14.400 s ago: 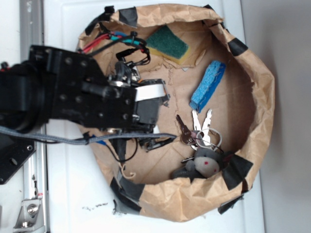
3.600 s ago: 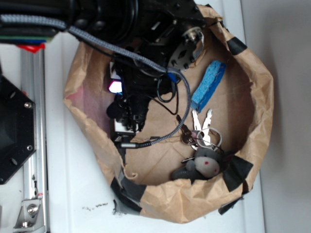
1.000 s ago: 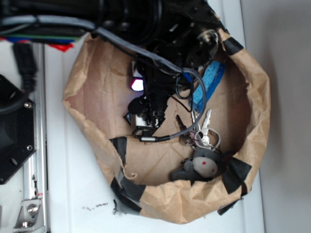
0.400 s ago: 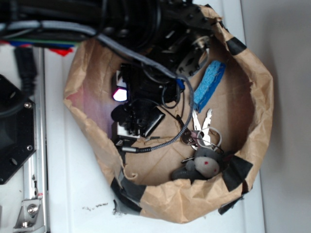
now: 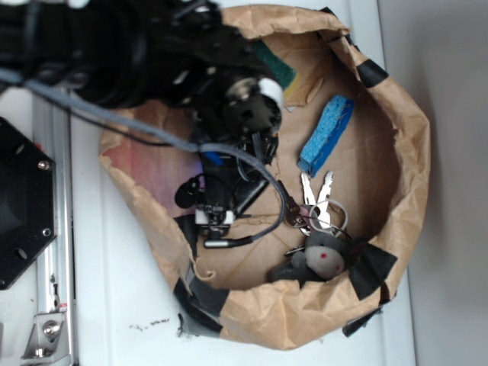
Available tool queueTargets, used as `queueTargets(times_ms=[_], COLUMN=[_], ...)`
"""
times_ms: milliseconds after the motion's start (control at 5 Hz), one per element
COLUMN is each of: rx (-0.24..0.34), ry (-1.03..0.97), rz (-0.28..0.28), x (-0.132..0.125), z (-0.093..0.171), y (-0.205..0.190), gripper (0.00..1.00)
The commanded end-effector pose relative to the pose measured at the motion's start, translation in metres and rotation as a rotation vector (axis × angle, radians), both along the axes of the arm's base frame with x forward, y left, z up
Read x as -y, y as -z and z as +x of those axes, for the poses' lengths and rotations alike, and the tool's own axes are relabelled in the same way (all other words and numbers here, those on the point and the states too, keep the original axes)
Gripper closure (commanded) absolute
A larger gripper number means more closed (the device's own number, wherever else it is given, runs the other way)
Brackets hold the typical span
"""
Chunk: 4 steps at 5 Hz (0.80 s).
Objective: Grab the black box.
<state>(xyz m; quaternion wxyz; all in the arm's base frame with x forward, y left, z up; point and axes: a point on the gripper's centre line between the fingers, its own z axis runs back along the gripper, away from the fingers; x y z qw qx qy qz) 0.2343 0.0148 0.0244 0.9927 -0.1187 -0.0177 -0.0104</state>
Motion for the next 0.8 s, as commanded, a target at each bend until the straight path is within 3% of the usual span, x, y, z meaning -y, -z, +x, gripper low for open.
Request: queueTargets(times_ms=[0,400,600], rx=[0.016,0.037,0.056], ry=[-0.013,-0.098,-0.114], rz=[-0.009,-0.068,-0.041], x=[-0.013,-0.025,-0.026], z=[0.028,0.042,0.042], y=[-0.026,-0.057,-0.054], gripper=[0.01,0.00,0.00])
